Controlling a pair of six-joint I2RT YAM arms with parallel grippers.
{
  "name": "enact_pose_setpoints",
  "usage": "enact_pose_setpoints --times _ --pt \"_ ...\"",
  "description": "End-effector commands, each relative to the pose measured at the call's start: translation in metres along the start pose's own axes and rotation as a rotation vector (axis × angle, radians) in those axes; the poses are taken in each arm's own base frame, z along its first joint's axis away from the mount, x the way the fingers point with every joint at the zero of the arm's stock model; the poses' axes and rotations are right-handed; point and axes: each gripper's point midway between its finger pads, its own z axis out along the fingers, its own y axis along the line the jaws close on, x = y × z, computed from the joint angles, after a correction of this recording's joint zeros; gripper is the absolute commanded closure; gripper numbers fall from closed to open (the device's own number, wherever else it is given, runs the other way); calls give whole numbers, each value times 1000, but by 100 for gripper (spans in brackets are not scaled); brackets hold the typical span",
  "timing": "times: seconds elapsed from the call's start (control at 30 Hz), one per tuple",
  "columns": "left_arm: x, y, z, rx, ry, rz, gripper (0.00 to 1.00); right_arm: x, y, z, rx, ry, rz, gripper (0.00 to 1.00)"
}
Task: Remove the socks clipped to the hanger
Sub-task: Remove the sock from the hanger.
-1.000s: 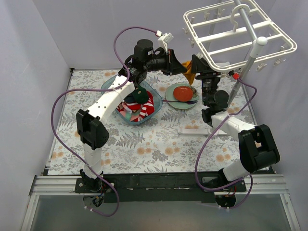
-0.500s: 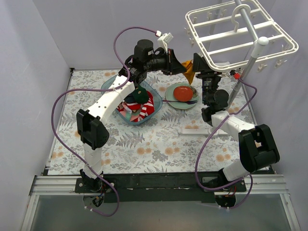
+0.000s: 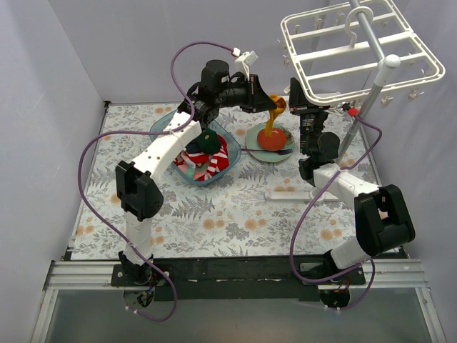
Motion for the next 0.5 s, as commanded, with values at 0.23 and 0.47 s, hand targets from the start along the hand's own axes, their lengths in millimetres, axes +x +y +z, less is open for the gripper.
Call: enact_pose_setpoints --times 0.23,0.47 --pt "-14 -6 -8 -37 -46 32 100 -84 85 -9 -308 -286 167 99" --pt "-25 7 -22 -122 -123 20 100 -80 83 -9 -301 -270 162 69"
